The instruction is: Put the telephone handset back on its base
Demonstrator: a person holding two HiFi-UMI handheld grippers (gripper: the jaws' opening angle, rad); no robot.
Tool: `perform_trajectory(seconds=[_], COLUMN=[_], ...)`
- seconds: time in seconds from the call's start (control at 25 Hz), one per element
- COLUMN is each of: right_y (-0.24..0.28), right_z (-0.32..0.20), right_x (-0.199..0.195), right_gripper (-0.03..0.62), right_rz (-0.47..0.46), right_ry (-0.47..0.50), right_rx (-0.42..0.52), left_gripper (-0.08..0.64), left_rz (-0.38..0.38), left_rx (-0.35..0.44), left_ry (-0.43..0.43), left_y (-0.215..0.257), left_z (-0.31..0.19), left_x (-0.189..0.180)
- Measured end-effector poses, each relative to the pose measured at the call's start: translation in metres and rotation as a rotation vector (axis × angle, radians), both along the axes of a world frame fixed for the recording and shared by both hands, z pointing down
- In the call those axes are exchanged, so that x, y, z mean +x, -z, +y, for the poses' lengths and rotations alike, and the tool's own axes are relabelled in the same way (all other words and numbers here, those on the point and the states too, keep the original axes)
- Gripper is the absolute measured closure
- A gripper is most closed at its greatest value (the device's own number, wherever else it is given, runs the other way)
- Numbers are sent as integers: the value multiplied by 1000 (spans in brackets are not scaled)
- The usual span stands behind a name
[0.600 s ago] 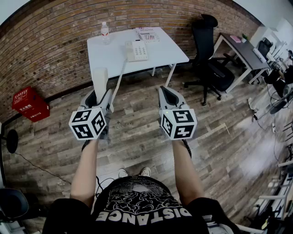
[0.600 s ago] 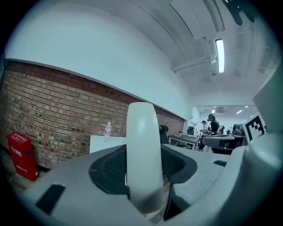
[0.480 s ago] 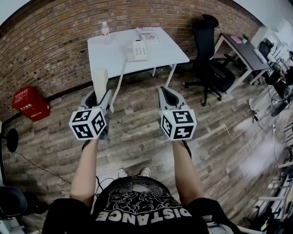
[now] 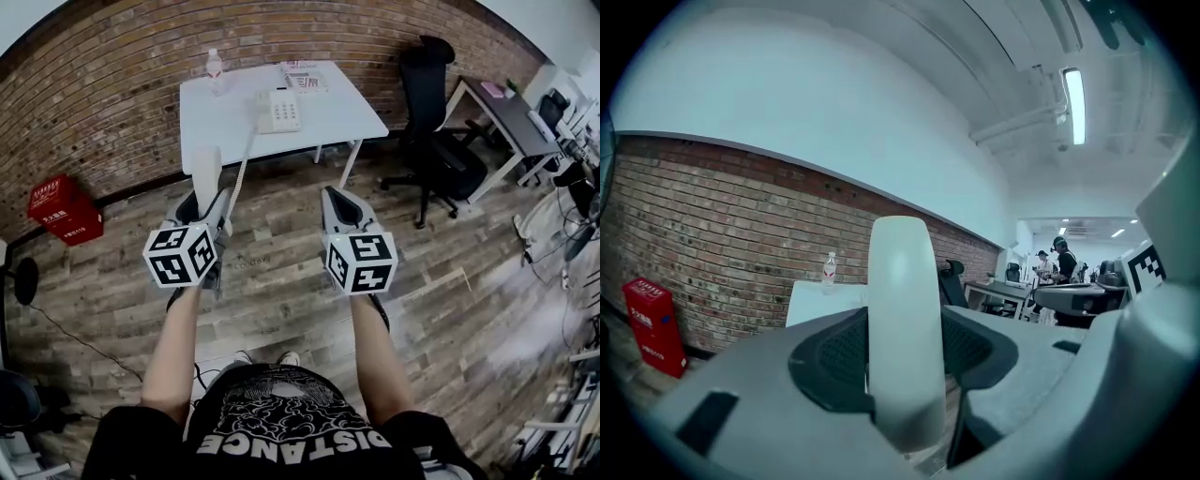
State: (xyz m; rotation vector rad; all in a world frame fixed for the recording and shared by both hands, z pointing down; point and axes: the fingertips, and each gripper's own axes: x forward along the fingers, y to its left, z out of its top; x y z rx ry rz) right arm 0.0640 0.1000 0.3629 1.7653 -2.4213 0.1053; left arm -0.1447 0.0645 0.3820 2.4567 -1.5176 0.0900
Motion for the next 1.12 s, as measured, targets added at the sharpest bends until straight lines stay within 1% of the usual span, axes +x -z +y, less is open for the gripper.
perform_trajectory(seconds=[0.28,0.52,0.84,1.12], right_y=[-7,-10,-21,-12], right_z=[-20,-52,-121,-189], right_x=[20,24,12,-9], right_gripper=[592,592,592,591], right_rz=[-3,-5,17,33], right_ry=[35,46,23,-23], right_rx=[0,-10,-38,-45], left_gripper=[342,342,342,342], left_rz=[-16,-24,-21,-10], left_rx=[0,-11,-28,-52], left_ry=[19,22,-3,-50], left_y=[-3,-5,-18,-21], left_z=[-18,-47,-120,-197], left_x=[25,29,19,1])
